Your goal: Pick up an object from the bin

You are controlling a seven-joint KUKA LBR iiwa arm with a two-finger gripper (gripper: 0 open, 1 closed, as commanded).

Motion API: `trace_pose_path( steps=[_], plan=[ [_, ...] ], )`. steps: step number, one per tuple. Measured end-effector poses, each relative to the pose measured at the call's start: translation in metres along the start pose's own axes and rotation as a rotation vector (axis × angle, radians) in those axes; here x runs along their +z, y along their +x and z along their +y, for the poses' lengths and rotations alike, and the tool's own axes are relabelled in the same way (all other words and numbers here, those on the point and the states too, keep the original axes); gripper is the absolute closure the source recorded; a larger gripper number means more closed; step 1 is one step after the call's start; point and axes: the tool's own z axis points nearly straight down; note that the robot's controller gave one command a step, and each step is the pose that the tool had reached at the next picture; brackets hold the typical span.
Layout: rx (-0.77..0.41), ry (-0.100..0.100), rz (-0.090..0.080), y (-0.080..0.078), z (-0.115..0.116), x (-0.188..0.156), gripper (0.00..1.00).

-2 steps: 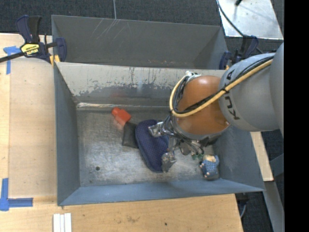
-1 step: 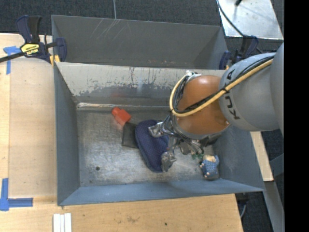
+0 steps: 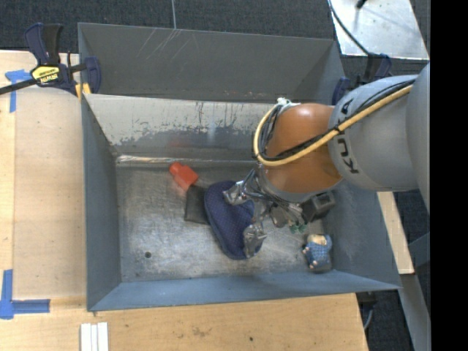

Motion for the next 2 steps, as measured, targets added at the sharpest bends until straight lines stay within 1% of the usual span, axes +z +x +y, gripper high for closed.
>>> trace_pose_path(
  steps=[1, 2],
  plan=[
    [-0.042, -0.002, 0.012, -0.0096, -0.0007, 0.0006, 1.0],
    [-0.058, -0.006, 0.012, -0.0115, -0.0029, 0.0009, 1.0]
  ],
)
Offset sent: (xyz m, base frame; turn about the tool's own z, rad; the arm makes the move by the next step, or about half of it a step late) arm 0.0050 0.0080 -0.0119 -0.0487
